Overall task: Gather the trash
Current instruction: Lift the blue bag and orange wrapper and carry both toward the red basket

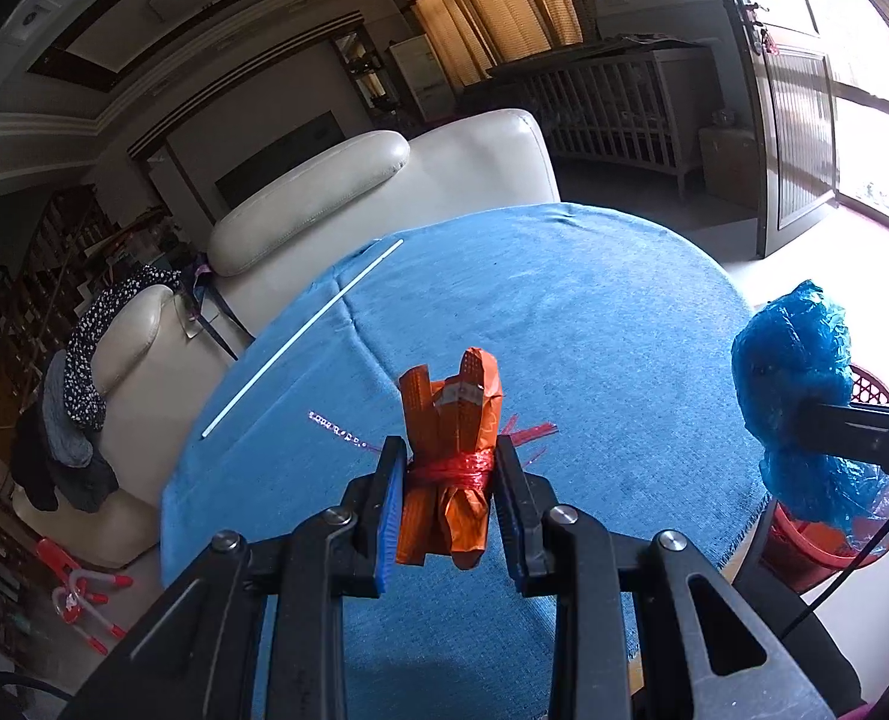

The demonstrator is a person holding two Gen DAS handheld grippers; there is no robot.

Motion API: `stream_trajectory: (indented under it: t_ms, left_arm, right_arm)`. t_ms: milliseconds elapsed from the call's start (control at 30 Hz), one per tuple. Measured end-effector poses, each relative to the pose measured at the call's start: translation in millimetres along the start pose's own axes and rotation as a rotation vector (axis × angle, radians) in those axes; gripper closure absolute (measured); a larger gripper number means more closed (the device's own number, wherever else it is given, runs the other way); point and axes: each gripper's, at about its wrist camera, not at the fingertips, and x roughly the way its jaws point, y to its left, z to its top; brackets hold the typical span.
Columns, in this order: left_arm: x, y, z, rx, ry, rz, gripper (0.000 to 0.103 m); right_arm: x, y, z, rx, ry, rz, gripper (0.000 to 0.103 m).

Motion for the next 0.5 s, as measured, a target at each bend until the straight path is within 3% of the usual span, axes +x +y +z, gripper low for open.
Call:
stream_trajectory:
  t_ms: [500]
  left_arm:
    - [-0.7, -13.7, 5.2, 0.031, -0.007, -0.011, 0.073]
  right_arm:
    - [-6.9, -2.0, -5.0, 0.025, -0.018, -0.008, 0.060]
